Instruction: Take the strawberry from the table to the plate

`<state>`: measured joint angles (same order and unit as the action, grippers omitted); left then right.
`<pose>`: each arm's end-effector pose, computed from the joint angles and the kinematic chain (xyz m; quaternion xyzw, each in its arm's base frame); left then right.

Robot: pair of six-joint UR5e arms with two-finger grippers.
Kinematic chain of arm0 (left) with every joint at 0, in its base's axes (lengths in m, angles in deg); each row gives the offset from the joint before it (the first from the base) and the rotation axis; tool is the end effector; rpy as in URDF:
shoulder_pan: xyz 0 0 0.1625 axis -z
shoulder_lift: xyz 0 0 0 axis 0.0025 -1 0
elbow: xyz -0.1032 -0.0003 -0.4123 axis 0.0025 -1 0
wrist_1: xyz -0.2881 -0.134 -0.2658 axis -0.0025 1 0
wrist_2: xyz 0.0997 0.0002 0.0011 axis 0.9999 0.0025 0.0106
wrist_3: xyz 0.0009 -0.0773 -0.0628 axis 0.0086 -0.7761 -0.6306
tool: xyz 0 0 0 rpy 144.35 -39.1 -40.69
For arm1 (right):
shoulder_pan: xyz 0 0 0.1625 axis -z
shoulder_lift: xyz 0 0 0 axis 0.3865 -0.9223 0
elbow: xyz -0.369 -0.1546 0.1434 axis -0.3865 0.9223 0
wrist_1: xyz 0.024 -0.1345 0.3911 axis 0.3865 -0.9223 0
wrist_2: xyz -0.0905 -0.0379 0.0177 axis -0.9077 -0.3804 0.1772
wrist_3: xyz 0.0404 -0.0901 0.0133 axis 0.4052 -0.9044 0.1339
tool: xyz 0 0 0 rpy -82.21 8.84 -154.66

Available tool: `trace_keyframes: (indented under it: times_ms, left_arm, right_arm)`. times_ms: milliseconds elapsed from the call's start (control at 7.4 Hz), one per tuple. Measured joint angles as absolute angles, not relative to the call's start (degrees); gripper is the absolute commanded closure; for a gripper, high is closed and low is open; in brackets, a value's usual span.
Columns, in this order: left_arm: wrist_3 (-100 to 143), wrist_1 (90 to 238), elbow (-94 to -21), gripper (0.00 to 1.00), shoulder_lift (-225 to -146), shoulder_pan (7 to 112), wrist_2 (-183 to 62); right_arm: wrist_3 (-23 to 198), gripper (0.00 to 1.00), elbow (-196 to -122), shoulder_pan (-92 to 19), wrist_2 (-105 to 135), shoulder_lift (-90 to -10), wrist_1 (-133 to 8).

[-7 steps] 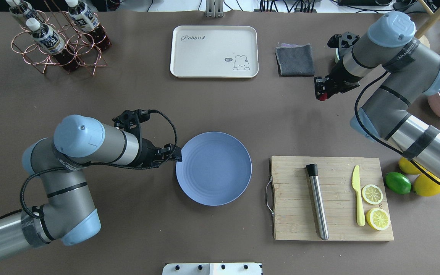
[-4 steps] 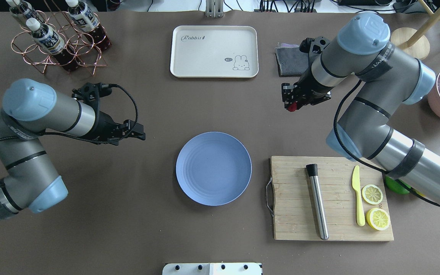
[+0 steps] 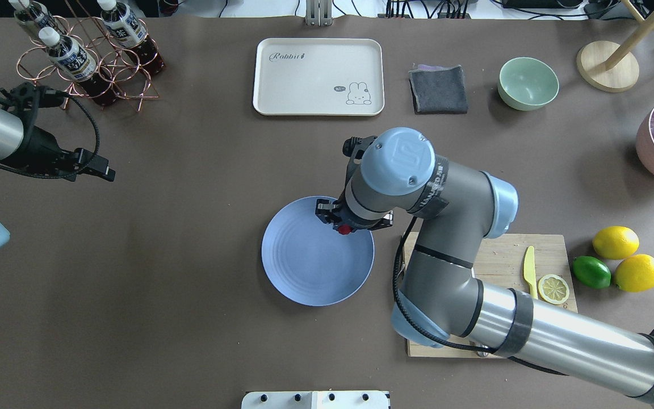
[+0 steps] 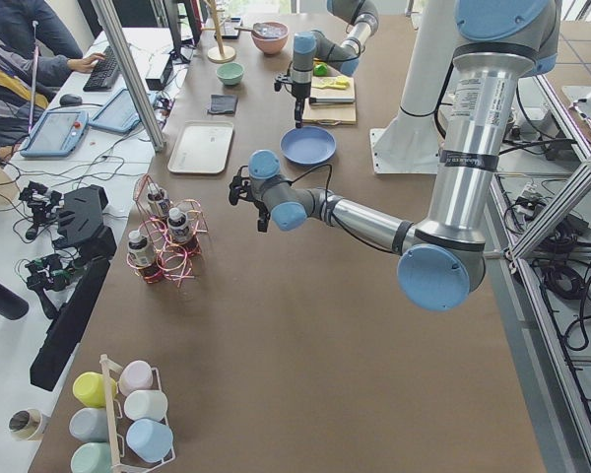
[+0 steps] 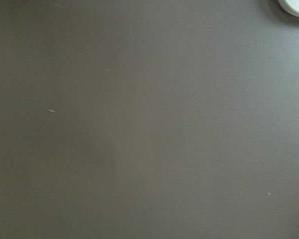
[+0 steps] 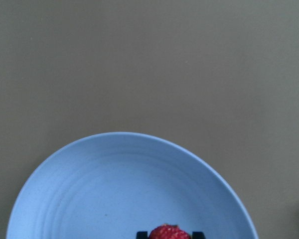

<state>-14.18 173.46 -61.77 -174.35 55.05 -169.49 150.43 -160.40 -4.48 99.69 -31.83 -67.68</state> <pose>0.2693 -0.5029 0.4662 0.0715 0.4949 0.0265 0.8656 -0.5647 -0.4066 0.2113 0.0060 -0.4448 0.0666 0.8931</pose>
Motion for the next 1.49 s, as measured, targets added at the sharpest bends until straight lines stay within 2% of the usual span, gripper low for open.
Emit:
trace_keyframes:
  times_ms: [270, 541, 676, 811, 1216, 1486]
  left_arm:
    - [-12.2, 173.5, -61.3, 0.04, -173.2, 56.5, -170.2]
    - [-12.0, 173.5, -61.3, 0.04, -173.0, 56.6, -170.3]
    - [-12.0, 173.5, -61.3, 0.03, -173.0, 56.7, -170.3]
    - [-12.0, 173.5, -61.4, 0.03, -172.9, 56.7, -170.3]
    - [-12.3, 173.5, -61.7, 0.03, -172.7, 56.7, -170.4]
    - [-12.3, 172.9, -62.3, 0.03, -172.6, 58.3, -172.0]
  right_arm:
    - [151.5, 1.0, -154.6, -1.4, 97.1, -28.2, -67.4]
    - [151.7, 1.0, -153.7, -0.4, 96.9, -27.6, -67.3]
    - [151.8, 0.23, -153.7, 0.0, 96.8, -27.6, -67.3]
    - [151.8, 0.0, -153.7, 0.2, 96.8, -27.7, -67.2]
    - [151.3, 0.0, -155.6, -1.1, 97.8, -28.1, -67.6]
    - [147.6, 0.0, -163.7, -9.4, 105.1, -33.3, -70.0]
